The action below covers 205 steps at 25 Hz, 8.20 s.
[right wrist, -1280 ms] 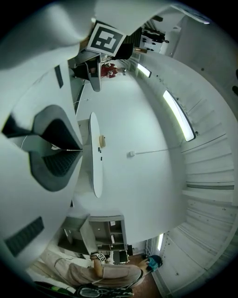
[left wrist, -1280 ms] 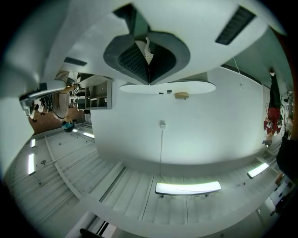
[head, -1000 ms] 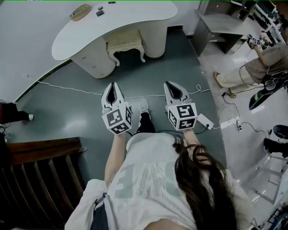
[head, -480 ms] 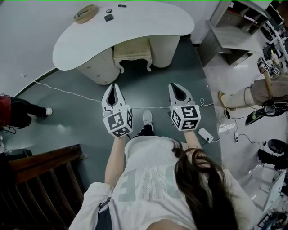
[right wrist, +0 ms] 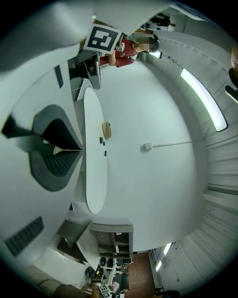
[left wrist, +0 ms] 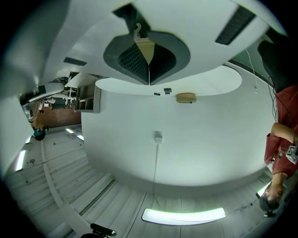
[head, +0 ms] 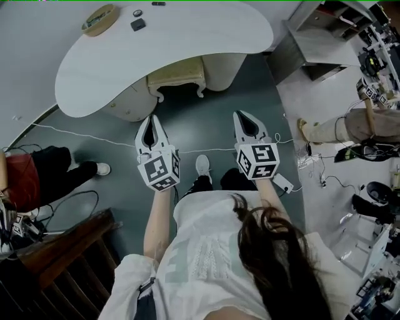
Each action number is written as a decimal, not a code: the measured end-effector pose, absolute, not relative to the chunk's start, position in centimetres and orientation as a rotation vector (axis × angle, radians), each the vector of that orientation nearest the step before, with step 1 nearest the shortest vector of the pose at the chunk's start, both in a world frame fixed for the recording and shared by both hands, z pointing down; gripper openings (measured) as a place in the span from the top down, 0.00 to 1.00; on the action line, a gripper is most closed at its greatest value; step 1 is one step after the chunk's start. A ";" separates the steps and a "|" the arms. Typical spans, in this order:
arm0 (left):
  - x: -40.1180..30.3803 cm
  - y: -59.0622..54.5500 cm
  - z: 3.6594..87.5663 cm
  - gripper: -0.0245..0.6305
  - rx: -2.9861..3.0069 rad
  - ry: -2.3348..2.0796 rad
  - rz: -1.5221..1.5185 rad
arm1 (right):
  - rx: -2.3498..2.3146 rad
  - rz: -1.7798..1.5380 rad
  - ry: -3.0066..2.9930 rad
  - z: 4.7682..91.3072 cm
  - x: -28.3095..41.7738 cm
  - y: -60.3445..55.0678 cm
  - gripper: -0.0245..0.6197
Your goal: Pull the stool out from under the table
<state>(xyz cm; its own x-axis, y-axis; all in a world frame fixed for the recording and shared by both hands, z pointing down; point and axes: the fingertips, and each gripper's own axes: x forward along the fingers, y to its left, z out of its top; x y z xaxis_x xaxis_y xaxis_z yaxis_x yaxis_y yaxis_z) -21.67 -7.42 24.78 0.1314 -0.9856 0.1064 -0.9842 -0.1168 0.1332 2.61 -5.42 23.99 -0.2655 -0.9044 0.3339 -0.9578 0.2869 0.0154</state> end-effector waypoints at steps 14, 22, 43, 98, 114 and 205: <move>-22.6 -11.8 23.6 0.92 2.163 -2.078 0.003 | 1.622 0.234 -2.394 23.0 1.0 -12.8 0.91; -22.2 -13.3 22.6 0.92 2.123 -2.121 -0.005 | 1.610 0.207 -2.402 22.2 2.3 -14.8 0.91; -18.9 -13.4 23.4 0.49 2.120 -2.104 0.000 | 1.474 0.314 -2.465 24.1 4.0 -16.0 0.47; -20.6 -32.8 66.5 0.49 2.219 -1.909 0.328 | 1.576 0.409 -2.224 66.1 1.7 -35.1 0.48; -19.2 -43.4 66.3 0.45 2.095 -2.003 0.851 | 1.587 0.557 -2.102 70.4 10.5 -44.3 0.48; -18.1 -33.1 70.5 0.55 2.083 -1.709 0.840 | 1.321 0.480 -1.916 72.6 13.7 -37.7 0.56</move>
<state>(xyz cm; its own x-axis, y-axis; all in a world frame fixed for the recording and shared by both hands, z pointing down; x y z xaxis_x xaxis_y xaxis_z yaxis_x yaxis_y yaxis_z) -18.09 -33.12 70.48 0.1124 -0.7781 0.6180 -0.9647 -0.2346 -0.1200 13.65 -37.73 72.57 -0.1891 -0.6313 0.7521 -0.9114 0.3979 0.1048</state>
